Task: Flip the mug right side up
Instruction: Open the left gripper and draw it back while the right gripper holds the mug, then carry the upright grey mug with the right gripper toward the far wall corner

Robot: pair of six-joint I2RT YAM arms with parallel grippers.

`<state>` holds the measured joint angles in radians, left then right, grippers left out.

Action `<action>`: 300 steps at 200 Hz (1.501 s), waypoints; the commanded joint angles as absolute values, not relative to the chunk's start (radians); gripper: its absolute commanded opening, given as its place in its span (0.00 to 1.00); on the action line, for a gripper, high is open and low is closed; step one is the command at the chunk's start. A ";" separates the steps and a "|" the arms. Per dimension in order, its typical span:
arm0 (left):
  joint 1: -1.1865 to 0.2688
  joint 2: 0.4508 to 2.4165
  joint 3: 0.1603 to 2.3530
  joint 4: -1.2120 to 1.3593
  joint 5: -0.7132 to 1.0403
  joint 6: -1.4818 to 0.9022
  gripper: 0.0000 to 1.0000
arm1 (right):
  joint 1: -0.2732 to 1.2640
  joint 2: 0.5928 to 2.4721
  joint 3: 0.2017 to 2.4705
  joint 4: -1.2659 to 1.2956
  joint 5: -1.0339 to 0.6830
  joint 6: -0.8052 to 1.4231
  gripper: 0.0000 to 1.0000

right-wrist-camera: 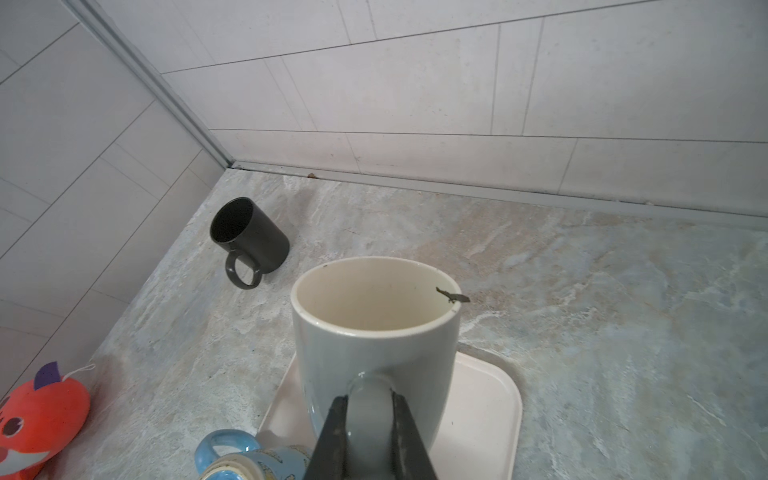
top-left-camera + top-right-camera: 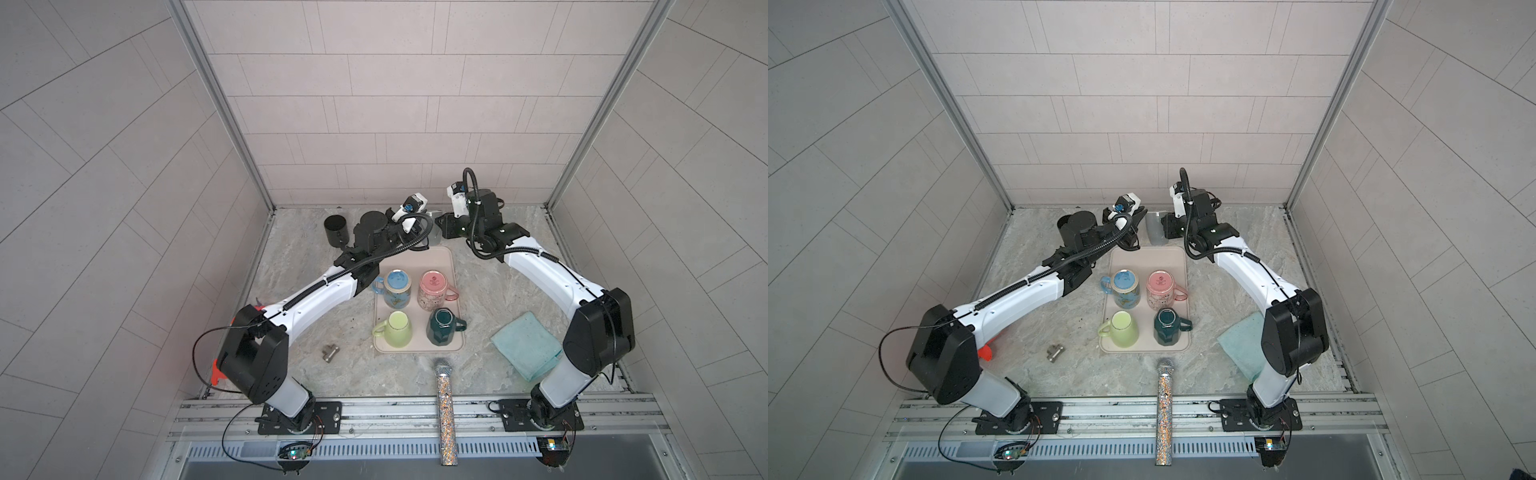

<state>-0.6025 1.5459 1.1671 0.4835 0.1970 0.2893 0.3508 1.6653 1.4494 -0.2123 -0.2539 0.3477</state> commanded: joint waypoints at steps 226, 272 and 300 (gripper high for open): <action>-0.586 1.519 1.071 0.544 -0.035 0.261 0.07 | 0.216 1.863 1.006 0.887 0.601 0.193 0.00; -0.584 1.523 1.062 0.551 -0.046 0.254 0.07 | 0.211 1.935 0.999 0.973 0.678 0.204 0.00; -0.585 1.525 1.057 0.560 -0.055 0.252 0.07 | 0.210 1.974 0.999 1.013 0.722 0.200 0.00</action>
